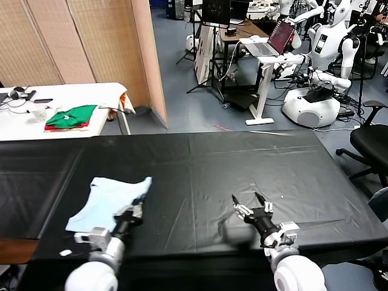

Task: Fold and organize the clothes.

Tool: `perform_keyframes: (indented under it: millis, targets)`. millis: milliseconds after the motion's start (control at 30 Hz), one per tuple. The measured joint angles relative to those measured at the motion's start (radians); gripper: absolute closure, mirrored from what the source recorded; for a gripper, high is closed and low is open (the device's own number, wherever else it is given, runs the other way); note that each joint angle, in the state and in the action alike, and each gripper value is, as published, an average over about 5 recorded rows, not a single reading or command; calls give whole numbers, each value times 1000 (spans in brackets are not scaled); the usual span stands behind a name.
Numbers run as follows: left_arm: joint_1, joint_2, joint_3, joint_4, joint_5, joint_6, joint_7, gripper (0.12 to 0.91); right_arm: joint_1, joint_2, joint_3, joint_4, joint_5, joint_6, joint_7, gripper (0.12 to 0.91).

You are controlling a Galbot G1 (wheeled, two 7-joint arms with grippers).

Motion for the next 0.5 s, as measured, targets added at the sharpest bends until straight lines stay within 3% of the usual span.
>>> perform_keyframes:
  millis: [100, 200, 367, 500]
  targets:
    - [-2, 3, 4, -8, -3, -19, 21, 860, 19, -15, -38, -6, 87, -44, 12, 118]
    - [-6, 19, -2, -18, -14, -55, 36, 769, 46, -24, -87, -15, 162, -68, 27, 118]
    - [-9, 63, -32, -18, -8, -129, 47, 454, 100, -16, -182, -40, 214, -72, 54, 118]
    - [-7, 104, -69, -17, -9, -143, 38, 224, 152, 11, -263, -79, 227, -71, 75, 118]
